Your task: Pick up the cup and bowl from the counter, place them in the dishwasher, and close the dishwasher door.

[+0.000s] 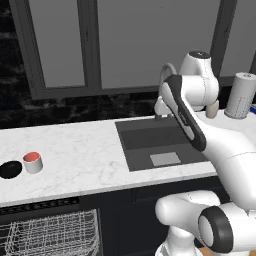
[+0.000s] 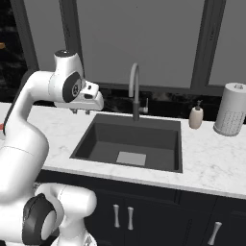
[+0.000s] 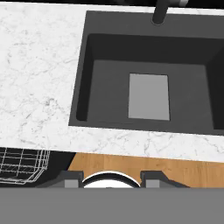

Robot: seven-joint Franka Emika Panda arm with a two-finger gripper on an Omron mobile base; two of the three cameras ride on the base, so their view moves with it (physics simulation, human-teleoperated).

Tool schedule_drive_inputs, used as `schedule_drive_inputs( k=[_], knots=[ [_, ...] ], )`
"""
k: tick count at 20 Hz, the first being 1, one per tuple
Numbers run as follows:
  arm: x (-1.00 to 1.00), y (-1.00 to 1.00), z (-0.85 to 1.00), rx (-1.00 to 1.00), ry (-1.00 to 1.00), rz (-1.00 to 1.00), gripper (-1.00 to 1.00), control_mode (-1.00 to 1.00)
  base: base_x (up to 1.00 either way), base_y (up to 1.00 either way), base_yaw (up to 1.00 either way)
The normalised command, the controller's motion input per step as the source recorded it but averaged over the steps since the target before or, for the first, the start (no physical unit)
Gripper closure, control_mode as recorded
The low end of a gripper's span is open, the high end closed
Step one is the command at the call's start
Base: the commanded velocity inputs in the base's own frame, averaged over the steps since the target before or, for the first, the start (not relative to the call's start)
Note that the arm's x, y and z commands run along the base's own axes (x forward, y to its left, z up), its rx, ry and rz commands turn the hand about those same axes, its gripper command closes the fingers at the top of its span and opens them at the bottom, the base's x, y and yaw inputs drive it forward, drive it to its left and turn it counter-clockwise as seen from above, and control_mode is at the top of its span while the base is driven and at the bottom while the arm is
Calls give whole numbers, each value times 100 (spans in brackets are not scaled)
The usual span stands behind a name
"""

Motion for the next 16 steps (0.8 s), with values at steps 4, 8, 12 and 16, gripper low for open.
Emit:
schedule_drive_inputs(
  k=[4, 8, 12, 16],
  knots=[
    [-10, 0, 0, 0, 0, 0, -100, -100, 0, 0, 0],
    [-27, -4, -2, 0, 0, -1, -100, -100, 0, 0, 0],
    [-38, -13, -13, 0, 0, -4, -100, -100, 0, 0, 0],
    [-40, -15, -13, 0, 0, -1, -100, -100, 0, 0, 0]
  ],
)
